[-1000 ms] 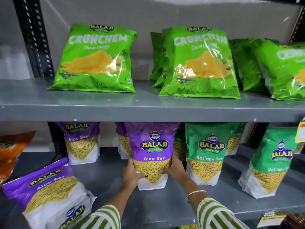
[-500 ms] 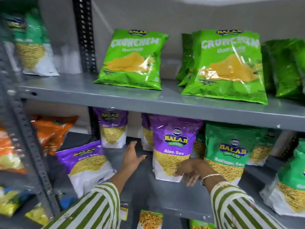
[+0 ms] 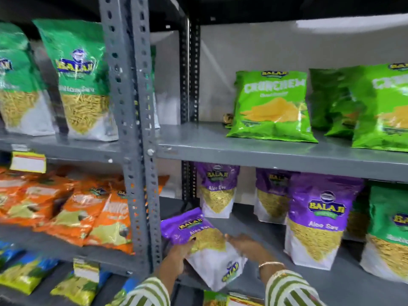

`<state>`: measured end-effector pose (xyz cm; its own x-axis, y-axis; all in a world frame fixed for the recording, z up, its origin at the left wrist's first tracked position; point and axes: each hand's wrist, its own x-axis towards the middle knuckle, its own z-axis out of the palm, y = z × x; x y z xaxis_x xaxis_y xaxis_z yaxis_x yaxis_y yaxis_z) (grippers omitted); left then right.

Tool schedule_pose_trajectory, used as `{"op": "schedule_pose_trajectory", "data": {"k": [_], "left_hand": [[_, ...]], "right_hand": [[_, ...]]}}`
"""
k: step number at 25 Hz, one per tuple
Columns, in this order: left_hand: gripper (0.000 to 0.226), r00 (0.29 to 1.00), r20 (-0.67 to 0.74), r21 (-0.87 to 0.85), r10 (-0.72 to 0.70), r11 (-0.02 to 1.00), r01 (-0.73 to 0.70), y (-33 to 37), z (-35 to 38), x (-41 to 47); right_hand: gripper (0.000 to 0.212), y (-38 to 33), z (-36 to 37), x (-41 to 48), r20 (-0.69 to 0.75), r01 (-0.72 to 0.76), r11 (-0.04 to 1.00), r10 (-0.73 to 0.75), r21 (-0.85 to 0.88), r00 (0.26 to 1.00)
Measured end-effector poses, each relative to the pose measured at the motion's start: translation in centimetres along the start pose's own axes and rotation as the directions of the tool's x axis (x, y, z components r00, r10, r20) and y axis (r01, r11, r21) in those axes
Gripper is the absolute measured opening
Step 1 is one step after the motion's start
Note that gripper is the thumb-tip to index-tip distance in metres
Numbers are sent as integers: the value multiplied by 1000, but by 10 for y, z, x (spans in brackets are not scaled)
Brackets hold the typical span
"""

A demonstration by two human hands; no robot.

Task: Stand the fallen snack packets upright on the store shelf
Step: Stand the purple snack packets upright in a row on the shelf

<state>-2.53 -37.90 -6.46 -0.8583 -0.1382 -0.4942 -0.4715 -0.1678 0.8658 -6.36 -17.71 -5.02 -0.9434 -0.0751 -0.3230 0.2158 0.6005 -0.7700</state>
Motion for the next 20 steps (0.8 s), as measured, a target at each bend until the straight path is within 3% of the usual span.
{"op": "schedule_pose_trajectory", "data": {"k": [5,9,11,13,15,18,20], "left_hand": [[15,954,255,-115,-159,974,193,1,-6,22],[17,941,322,-80,-104,987,137,0,-4,17],[21,930,366,-42,-22,998,41,7,-2,3],[26,905,417,-18,85,996,-85,18,-2,-5],[41,850,485,-24,208,974,-225,31,1,-13],[55,799,493,-11,343,921,-388,48,12,-23],[62,801,448,7,396,895,-447,54,21,-28]], "right_hand": [[55,-7,3,3,65,-209,972,217,-112,974],[101,32,6,18,233,-294,947,258,132,938],[86,14,6,-16,288,-291,923,216,250,933],[39,-4,0,-48,286,-210,931,123,299,950],[25,-15,-11,-66,161,-89,936,35,340,986],[40,-18,-25,-71,-15,108,922,-110,372,994],[88,-9,-29,-65,-134,228,919,-194,322,972]]}}
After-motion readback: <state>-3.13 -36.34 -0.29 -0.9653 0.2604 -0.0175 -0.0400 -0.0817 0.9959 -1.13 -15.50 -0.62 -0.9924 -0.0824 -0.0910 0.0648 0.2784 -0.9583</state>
